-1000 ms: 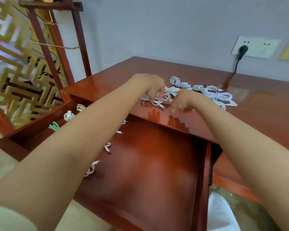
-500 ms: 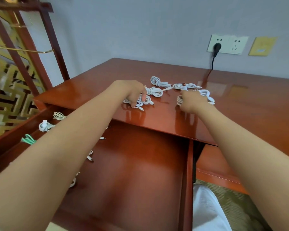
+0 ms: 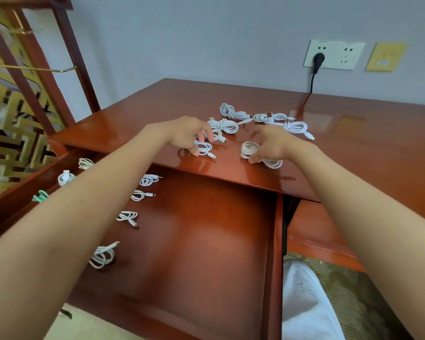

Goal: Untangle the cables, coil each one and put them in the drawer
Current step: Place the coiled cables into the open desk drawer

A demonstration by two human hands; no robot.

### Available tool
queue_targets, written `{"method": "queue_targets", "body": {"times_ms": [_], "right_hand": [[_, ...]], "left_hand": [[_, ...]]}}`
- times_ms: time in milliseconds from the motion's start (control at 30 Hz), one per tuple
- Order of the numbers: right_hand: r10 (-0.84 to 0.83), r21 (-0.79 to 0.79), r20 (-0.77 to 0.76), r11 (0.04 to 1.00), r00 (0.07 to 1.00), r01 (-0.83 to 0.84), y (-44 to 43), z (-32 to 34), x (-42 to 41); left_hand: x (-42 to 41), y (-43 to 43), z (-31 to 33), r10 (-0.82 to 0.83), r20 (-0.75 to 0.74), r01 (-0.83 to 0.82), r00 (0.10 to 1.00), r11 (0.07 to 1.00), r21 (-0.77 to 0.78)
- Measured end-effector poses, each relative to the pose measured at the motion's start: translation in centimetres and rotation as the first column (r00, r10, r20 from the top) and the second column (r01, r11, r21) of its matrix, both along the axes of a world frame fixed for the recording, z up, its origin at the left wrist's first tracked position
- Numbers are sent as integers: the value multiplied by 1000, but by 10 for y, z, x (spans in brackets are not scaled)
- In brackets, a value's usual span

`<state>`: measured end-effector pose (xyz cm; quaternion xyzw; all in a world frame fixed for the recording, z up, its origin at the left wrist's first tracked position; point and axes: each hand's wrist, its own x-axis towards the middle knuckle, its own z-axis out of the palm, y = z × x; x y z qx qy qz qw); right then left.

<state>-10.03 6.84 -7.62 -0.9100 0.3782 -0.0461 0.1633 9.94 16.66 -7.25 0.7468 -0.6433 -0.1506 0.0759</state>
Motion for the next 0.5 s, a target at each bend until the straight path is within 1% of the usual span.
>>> {"method": "queue_targets", "body": {"times_ms": [100,167,300,367,433,500], "right_hand": [[136,109,30,984,990,-138,22,4,3],[183,101,48,977,982,-187,36,3,7],[224,52,140,971,964,-234,62,-8,9],[228,58,181,969,957,-241,70,-11,4],[233,73,191,965,953,-250,78,-13,-2],[244,54,180,965,953,-257,84,-16,-4]], "left_hand": [[-2,8,8,-27,-39,30,999,996,86],[-3,15,8,-29,-63,35,998,995,92],[-4,35,-5,6,-167,-21,986,996,-86],[-6,47,-13,15,-186,-45,982,987,-157],[-8,58,-18,5,-207,-43,978,982,-181],[-12,66,-20,-16,-226,-23,974,986,-168]]}}
